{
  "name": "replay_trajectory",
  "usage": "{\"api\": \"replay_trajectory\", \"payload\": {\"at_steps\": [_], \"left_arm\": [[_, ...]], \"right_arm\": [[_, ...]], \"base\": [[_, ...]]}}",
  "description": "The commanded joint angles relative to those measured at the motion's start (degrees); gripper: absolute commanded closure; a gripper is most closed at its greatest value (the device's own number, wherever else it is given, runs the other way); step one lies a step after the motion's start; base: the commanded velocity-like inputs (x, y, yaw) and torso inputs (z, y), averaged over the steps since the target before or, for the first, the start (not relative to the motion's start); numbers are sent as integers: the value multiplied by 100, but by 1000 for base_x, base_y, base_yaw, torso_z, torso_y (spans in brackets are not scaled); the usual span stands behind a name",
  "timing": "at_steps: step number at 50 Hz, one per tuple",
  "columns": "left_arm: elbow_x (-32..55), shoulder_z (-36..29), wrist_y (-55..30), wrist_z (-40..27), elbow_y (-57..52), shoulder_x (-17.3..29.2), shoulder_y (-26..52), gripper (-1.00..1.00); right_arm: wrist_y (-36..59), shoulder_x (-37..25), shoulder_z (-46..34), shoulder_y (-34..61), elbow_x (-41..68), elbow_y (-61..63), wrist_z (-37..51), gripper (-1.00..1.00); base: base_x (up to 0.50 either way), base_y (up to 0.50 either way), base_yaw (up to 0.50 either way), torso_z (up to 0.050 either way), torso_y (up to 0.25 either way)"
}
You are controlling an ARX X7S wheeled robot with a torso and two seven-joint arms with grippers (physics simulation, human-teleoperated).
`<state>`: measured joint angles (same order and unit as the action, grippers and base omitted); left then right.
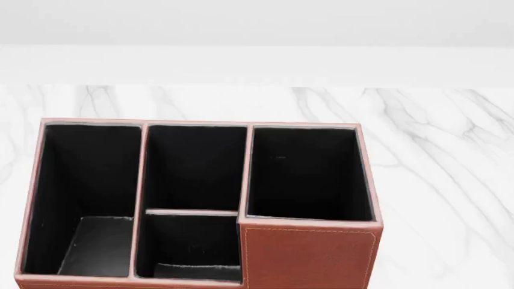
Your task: Pick up the yellow and white mug and place it to the right of the caddy.
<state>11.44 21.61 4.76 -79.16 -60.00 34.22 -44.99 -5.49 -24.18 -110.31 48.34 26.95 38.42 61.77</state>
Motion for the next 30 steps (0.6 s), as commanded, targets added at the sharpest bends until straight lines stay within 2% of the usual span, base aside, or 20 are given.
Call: {"api": "replay_trajectory", "payload": {"at_steps": [1, 10, 30], "left_arm": [[-2, 20, -1, 48, 0, -39, 0, -100], [20, -97, -60, -228, 0, 251, 0, -100], [73, -329, -135, -770, 0, 804, 0, -100]], "right_arm": [[-165, -321, 318, 161, -177, 306, 151, 100], [-403, -704, 632, 283, -67, 381, 291, 100], [-837, -1118, 1057, 313, -98, 486, 494, 100]], "base": [[0, 0, 0, 0, 0], [0, 0, 0, 0, 0], [0, 0, 0, 0, 1]]}}
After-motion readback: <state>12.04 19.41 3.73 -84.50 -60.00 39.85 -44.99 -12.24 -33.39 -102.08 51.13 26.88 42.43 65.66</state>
